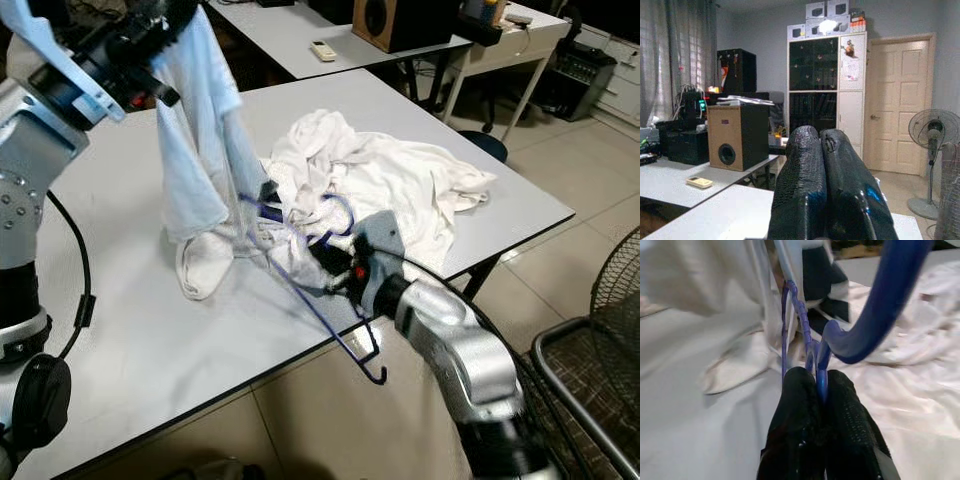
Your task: Hang hanger
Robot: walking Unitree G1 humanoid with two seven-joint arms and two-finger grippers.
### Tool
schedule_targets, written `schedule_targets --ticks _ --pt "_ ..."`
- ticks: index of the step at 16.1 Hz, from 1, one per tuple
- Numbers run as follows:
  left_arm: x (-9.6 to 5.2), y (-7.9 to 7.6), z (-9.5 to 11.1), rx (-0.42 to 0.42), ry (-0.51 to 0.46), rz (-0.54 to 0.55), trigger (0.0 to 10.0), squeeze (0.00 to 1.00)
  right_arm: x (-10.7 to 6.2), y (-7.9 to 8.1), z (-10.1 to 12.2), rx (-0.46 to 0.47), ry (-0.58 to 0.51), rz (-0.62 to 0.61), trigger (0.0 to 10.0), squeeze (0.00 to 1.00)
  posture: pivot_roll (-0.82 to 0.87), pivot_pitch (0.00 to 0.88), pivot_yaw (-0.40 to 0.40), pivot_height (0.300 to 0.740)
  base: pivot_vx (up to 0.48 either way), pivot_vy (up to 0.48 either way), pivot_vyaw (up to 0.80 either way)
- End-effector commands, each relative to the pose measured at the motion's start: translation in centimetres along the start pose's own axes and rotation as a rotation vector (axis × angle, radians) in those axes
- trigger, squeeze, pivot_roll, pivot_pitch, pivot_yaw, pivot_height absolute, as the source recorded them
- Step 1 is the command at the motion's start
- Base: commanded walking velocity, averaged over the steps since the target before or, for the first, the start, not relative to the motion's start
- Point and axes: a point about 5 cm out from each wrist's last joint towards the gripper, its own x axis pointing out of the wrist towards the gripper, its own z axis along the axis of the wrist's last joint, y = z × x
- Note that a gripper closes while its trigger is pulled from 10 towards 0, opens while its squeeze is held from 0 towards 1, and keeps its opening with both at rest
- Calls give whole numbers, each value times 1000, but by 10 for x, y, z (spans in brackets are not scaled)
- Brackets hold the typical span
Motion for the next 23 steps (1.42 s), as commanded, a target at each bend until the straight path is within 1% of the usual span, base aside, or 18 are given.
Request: schedule_targets --ticks 1,2,4,5,6,8,9,10,12,13,14,15,16,17,20,21,22,23 --pt "3 -6 16 28 -53 -38 0 0 -1 -17 -3 30 16 -128 10000 0 -91 0 0 740 0 0 0" --pt "2 -5 17 29 -52 -34 0 0 -1 -26 4 39 -38 -197 10000 0 -91 0 -2 740 0 0 0" --pt "-1 -3 17 43 -46 -14 0 0 -4 -33 18 84 -135 -233 10000 0 -90 0 -6 740 0 0 0" --pt "-6 5 15 73 -29 37 0 0 -9 -38 34 141 -233 -236 10000 0 -92 0 -7 740 0 0 0" --pt "-16 19 11 120 14 111 0 0 -17 -44 52 207 -344 -228 10000 0 -92 0 -8 740 0 0 0" --pt "-24 31 7 152 48 187 0 0 -21 -45 65 230 -400 -196 10000 0 -92 0 -10 740 0 0 0" --pt "-32 45 6 178 65 285 0 0 -30 -42 104 181 -570 -150 10000 0 -92 0 -12 740 0 0 0" --pt "-33 45 12 168 18 290 0 0 -43 -39 142 197 -774 -120 10000 0 -93 0 -15 740 0 0 0" --pt "-35 42 12 156 12 272 0 0 -54 -37 164 188 -880 -112 10000 0 -96 0 -16 740 0 0 0" --pt "-40 38 1 151 56 257 0 0 -55 -38 160 188 -854 -109 10000 0 -99 0 -16 740 0 0 0" --pt "-47 33 -12 145 106 244 0 0 -47 -39 137 177 -725 -129 10000 0 -101 0 -18 740 0 0 0" --pt "-54 27 -23 125 138 237 0 0 -40 -37 106 170 -551 -133 10000 0 -100 0 -21 740 0 0 0" --pt "-60 23 -32 107 164 237 0 0 -39 -31 83 209 -469 -110 10000 0 -100 0 -23 740 0 0 0" --pt "-63 20 -36 94 177 238 0 0 -40 -29 75 238 -443 -110 10000 0 -100 0 -25 740 0 0 0" --pt "-83 9 -73 64 307 242 0 0 -46 -26 47 305 -368 -149 10000 0 -105 0 -30 740 0 0 0" --pt "-91 3 -87 60 358 246 0 0 -50 -28 38 357 -361 -187 10000 0 -106 0 -30 740 0 0 0" --pt "-91 2 -88 60 360 257 0 0 -52 -29 35 373 -360 -200 10000 0 -108 0 -27 740 0 0 0" --pt "-92 6 -89 88 368 293 4392 0 -52 -28 35 382 -360 -191 10000 0 -111 0 -24 740 0 0 0"
